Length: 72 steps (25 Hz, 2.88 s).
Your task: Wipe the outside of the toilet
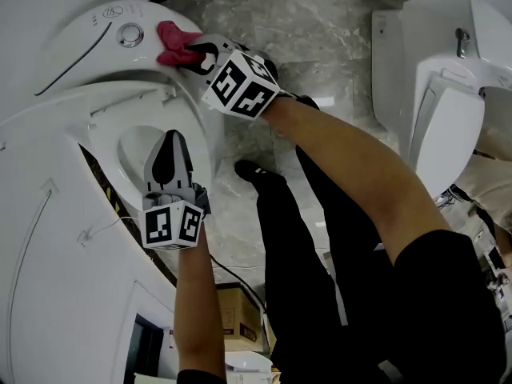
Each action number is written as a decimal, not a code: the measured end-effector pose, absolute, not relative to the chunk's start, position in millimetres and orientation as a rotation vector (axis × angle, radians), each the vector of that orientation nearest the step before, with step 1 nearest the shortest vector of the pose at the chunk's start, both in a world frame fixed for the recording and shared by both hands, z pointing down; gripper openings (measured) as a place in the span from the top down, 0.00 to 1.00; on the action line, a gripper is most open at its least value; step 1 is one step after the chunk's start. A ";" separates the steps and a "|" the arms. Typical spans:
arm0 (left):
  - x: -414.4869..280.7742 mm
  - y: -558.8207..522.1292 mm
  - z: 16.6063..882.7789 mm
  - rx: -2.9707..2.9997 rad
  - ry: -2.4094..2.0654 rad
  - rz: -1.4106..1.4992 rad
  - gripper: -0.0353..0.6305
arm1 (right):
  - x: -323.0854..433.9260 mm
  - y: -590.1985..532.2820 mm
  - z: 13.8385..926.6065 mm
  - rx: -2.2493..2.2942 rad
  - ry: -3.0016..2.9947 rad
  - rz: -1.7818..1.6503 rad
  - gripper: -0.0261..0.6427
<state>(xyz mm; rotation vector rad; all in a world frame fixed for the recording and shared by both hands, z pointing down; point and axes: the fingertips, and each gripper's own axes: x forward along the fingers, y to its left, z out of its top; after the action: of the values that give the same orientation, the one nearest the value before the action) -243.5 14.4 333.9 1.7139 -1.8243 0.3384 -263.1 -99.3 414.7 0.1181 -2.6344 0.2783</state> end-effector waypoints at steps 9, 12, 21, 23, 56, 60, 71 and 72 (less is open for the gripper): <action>-236.7 40.5 354.4 1.705 -1.783 0.341 0.91 | -239.5 -47.5 451.2 0.032 -2.579 0.337 0.75; -237.1 48.4 357.6 1.715 -1.770 0.347 0.91 | -232.3 -26.0 460.5 0.039 -2.568 0.394 0.75; -240.5 80.5 366.3 1.766 -1.724 0.377 0.91 | -209.6 40.7 487.1 0.059 -2.542 0.478 0.75; -240.1 90.1 367.0 1.778 -1.712 0.382 0.91 | -204.8 57.9 491.9 0.061 -2.535 0.496 0.75; -221.0 134.2 401.9 1.728 -1.653 0.414 0.91 | -163.4 376.3 481.4 -0.843 -2.299 0.678 0.76; -203.6 98.4 391.5 1.754 -1.641 0.396 0.91 | -134.8 315.9 482.5 -0.809 -2.286 0.663 0.76; -170.0 -30.1 377.9 1.812 -1.644 0.401 0.91 | -145.0 -6.7 478.7 -0.120 -2.518 0.698 0.76; -169.3 -38.5 380.7 1.802 -1.645 0.397 0.91 | -149.7 -29.8 481.3 -0.054 -2.529 0.690 0.76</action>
<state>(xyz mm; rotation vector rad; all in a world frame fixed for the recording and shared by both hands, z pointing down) -169.3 -38.5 380.7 1.8024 -1.6451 0.3967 -149.7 -29.8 481.3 -0.0538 -2.5289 0.6903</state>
